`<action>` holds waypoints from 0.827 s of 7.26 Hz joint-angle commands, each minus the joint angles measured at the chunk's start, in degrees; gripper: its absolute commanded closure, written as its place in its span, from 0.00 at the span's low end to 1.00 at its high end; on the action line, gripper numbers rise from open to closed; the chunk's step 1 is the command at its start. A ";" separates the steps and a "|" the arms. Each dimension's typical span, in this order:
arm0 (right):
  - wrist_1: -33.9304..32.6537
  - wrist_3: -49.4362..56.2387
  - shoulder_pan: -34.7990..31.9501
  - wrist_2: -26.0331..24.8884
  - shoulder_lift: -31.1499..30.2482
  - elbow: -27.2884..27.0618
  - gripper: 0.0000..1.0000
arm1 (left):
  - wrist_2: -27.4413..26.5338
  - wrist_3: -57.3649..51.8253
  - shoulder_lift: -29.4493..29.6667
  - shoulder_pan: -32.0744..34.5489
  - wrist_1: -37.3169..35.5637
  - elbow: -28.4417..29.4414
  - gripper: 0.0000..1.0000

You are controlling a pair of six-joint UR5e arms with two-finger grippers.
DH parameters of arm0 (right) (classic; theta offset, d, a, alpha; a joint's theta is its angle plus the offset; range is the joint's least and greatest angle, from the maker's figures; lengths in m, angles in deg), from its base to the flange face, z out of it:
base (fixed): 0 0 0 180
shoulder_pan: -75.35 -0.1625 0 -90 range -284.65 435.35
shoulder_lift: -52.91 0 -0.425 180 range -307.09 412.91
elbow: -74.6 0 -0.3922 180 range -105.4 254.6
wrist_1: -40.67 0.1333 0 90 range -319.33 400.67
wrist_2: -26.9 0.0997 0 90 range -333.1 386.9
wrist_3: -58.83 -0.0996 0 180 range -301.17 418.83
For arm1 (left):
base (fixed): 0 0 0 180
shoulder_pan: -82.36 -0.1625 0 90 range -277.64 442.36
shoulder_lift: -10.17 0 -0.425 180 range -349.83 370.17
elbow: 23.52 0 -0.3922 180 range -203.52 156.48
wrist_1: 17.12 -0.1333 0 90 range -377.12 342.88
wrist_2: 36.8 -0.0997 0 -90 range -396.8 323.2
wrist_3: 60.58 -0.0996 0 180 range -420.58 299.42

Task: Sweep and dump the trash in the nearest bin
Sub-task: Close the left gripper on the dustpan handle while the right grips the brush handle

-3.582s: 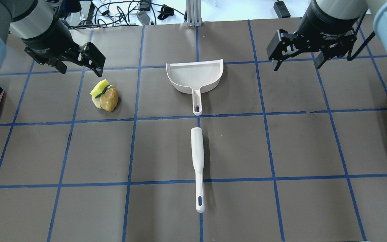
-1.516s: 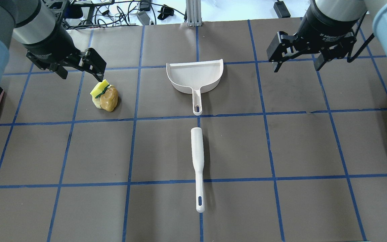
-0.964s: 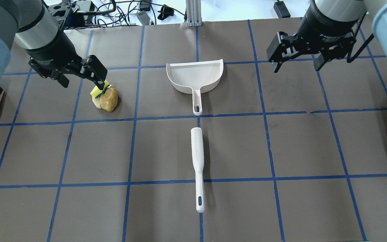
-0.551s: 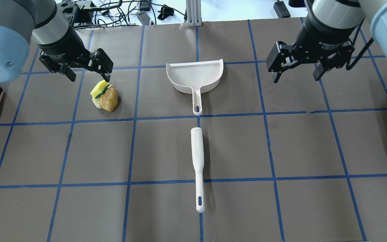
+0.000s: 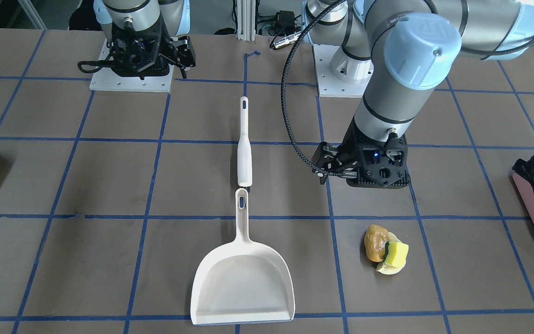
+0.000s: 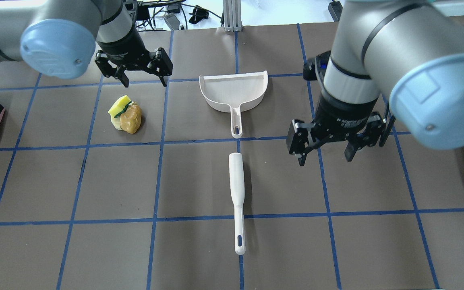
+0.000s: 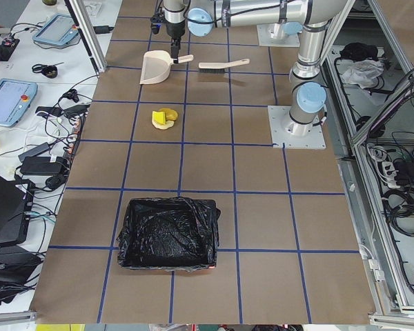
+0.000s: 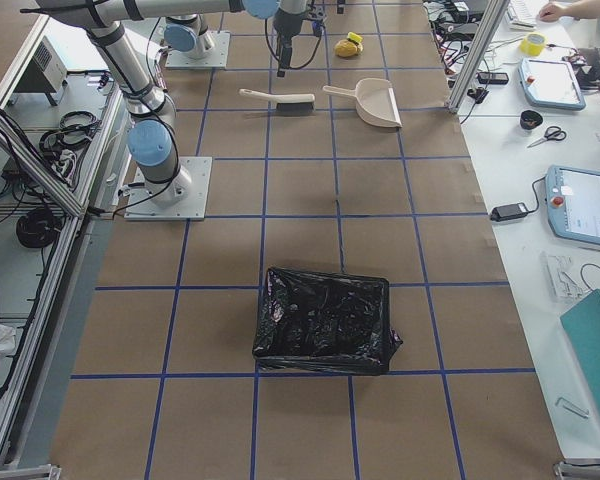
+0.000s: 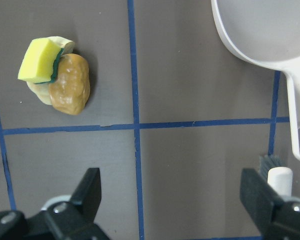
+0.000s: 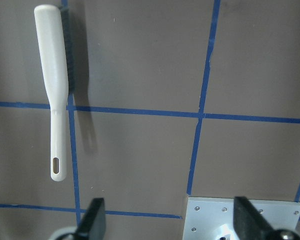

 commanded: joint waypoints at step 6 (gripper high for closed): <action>-34.67 -24.10 -24.19 0.09 8.96 -20.42 0.05 | 3.14 15.91 18.79 11.59 -11.01 6.69 0.07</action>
